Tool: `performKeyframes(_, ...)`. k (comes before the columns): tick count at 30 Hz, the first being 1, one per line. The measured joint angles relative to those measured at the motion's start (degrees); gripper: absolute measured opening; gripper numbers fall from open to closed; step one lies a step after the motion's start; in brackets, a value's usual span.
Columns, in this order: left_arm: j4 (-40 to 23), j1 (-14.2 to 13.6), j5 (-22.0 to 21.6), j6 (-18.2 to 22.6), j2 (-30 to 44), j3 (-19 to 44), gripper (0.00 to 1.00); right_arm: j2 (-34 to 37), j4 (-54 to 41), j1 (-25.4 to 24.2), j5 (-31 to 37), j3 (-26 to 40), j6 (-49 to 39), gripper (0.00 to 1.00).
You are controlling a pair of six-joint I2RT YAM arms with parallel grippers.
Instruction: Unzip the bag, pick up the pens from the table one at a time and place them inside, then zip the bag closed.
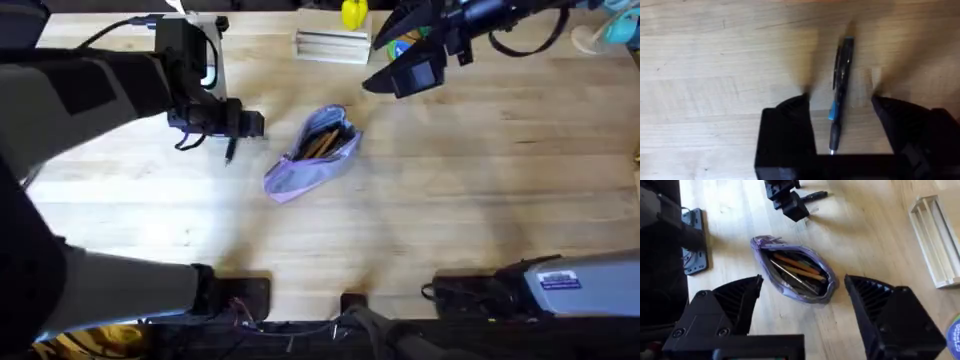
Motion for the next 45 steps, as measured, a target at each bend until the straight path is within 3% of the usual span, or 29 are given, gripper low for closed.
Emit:
performKeyframes(1,0.45,-0.08,0.43,0.31,0.36,0.26,0.281,0.00,0.00,0.00,0.12,0.00,1.10,0.992)
performKeyframes(3,0.43,-0.19,0.88,1.16,0.34,0.29,0.075,-0.16,-0.10,0.00,1.14,0.21,1.38,0.992)
performKeyframes(4,0.41,-0.26,0.89,1.28,0.36,0.34,0.058,-0.39,-0.13,0.00,2.15,0.37,1.47,0.992)
performKeyframes(7,0.39,-0.28,0.95,1.68,0.35,0.34,0.052,-2.47,-0.13,0.00,6.47,0.91,1.90,0.992)
performKeyframes(12,-0.46,-0.34,-0.27,2.32,-0.71,0.02,0.047,-13.44,0.63,-0.33,16.98,1.90,2.32,0.992)
performKeyframes(17,-1.93,-1.79,-2.01,2.48,-6.49,-1.65,0.042,-21.07,0.20,-0.37,26.33,2.69,3.66,0.992)
performKeyframes(23,1.58,-9.29,-1.47,1.77,-19.13,-1.69,0.040,-25.61,-3.64,-0.55,31.24,2.78,5.00,0.992)
performKeyframes(30,6.20,-19.56,3.12,-5.78,-28.40,-1.69,0.040,-25.59,-6.61,-0.55,32.78,2.78,5.52,0.992)
performKeyframes(34,9.49,-25.58,4.60,-9.37,-28.48,-1.69,0.042,-25.57,-6.56,-0.55,32.87,2.78,5.52,0.992)
performKeyframes(39,14.22,-31.78,5.59,-9.30,-24.66,-1.69,0.042,-25.57,-6.56,-0.55,32.87,2.78,5.52,0.992)
performKeyframes(45,16.21,-33.46,6.03,-6.80,-18.72,-1.69,0.042,-25.57,-6.56,-0.55,32.87,2.78,5.52,0.992)
